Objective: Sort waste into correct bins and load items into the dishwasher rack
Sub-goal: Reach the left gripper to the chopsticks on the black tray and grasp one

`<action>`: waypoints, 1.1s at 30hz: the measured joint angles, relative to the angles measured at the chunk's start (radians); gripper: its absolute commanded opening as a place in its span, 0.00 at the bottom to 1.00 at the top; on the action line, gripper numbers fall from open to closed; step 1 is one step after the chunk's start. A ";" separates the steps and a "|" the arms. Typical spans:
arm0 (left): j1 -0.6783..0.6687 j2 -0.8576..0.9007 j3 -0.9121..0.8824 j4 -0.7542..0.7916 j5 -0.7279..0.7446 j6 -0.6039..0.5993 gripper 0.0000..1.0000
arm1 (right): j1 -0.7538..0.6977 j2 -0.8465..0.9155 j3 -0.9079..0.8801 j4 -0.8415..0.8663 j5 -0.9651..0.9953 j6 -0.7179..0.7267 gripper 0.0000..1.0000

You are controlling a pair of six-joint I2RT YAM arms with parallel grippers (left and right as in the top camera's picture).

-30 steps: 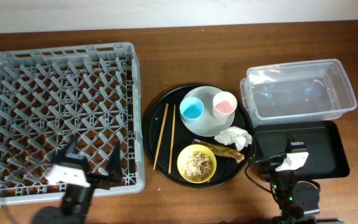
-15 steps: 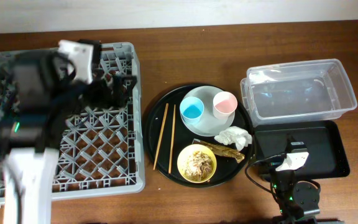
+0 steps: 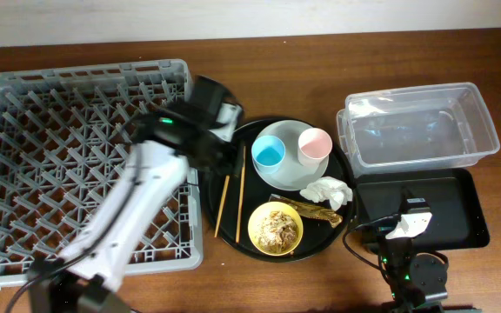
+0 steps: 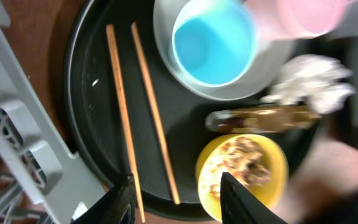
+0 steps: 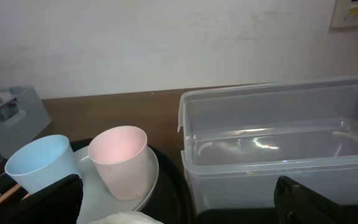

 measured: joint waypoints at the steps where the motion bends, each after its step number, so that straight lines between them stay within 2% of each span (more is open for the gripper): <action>1: -0.031 0.019 -0.002 0.001 -0.053 -0.026 0.43 | 0.000 0.000 0.000 0.000 0.000 0.000 0.99; 7: -0.090 0.187 -0.022 0.013 -0.212 -0.097 0.45 | 0.000 0.000 0.000 0.000 0.000 0.000 0.99; 22: -0.081 0.365 -0.027 0.098 -0.275 -0.081 0.41 | 0.000 0.000 0.000 0.000 0.000 0.000 0.98; 25: -0.081 0.394 -0.030 0.107 -0.275 -0.081 0.36 | 0.000 0.000 0.000 0.000 0.000 0.000 0.99; 26: -0.081 0.399 -0.035 0.112 -0.275 -0.081 0.27 | 0.000 0.000 0.000 0.000 0.000 0.000 0.99; 29: -0.081 0.411 -0.053 0.132 -0.283 -0.081 0.22 | 0.000 0.000 0.000 0.000 0.000 0.000 0.99; 31: -0.081 0.415 -0.056 0.135 -0.290 -0.081 0.08 | 0.000 0.000 0.000 0.000 0.000 0.000 0.99; 33: -0.081 0.416 -0.056 0.138 -0.292 -0.087 0.00 | 0.000 0.000 0.000 0.000 0.000 0.000 0.99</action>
